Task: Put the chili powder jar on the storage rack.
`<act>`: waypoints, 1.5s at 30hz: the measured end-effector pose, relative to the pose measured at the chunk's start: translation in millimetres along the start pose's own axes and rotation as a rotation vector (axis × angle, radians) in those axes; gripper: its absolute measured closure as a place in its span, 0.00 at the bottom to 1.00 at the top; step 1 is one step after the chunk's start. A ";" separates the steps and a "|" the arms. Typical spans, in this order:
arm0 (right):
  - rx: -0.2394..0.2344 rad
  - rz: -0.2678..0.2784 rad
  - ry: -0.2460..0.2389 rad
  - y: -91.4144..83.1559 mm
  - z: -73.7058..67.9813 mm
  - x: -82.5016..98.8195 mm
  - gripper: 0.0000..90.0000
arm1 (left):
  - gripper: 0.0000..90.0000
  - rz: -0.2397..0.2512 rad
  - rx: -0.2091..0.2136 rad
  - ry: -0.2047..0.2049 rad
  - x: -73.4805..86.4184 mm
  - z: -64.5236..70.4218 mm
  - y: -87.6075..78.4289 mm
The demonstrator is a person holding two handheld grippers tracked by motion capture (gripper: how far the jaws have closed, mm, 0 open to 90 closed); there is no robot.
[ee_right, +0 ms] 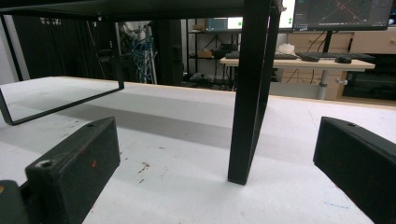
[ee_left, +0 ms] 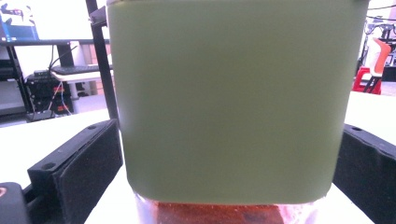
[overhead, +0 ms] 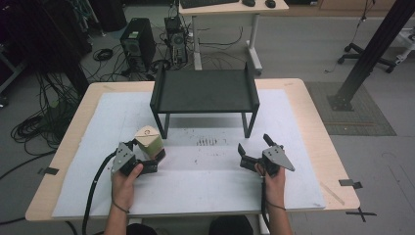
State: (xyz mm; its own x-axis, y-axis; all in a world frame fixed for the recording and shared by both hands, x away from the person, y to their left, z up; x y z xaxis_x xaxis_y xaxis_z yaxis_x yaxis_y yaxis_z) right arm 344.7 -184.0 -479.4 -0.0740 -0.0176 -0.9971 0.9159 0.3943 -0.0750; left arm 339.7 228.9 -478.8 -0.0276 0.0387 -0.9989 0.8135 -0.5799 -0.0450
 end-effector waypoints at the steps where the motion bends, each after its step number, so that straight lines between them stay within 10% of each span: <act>1: 0.000 0.000 0.000 0.0 0.0 0.0 0.00 | 0.00 -0.001 -0.001 0.003 -0.1 0.2 0.1; 45: 0.001 0.005 0.000 -0.4 -0.1 0.0 0.00 | 0.00 0.010 -0.024 0.001 0.1 0.6 -0.7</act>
State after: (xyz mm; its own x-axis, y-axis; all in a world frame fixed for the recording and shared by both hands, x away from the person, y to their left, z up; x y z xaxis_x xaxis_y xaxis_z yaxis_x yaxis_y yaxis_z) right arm 344.3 -184.1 -479.4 -0.0697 -0.0155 -0.9974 0.9165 0.3938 -0.0702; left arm 338.7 228.8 -478.9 -0.0188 0.0336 -0.9993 0.8272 -0.5609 -0.0344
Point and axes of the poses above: each handheld gripper's, and its own axes: y roughly forward along the jaws, x roughly out of its underside, z roughly to its right, the point moved 2 cm from there along y, roughly forward along the jaws, and after that the axes turned 2 degrees about -z, right-handed, at the moved point
